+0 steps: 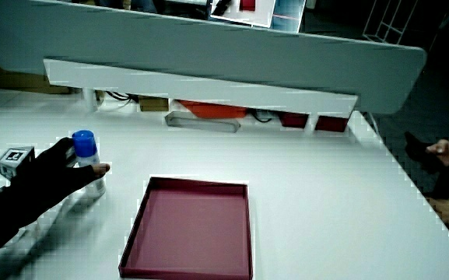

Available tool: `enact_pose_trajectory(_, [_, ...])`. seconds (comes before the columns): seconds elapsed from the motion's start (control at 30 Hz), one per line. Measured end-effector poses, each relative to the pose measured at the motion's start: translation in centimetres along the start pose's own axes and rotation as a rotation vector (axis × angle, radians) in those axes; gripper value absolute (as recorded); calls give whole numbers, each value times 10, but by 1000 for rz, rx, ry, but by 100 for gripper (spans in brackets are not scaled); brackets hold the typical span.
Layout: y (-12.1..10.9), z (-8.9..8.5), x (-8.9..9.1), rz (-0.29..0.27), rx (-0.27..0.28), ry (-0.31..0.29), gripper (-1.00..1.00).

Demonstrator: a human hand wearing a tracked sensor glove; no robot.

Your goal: Pick glue from desk

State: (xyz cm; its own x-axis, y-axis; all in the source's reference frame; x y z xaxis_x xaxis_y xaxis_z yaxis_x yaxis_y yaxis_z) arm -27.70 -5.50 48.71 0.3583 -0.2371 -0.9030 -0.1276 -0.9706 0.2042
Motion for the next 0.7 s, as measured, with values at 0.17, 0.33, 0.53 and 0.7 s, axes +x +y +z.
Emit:
enact_pose_trajectory(0.17, [0, 5, -7, -19, 55, -6, 50])
enact_pose_trajectory(0.33, [2, 5, -7, -26, 62, -8, 75])
enact_pose_trajectory(0.53, [-1, 5, -6, -61, 74, -19, 100])
enact_pose_trajectory(0.7, [-5, 1, 15, -101, 41, -37, 100])
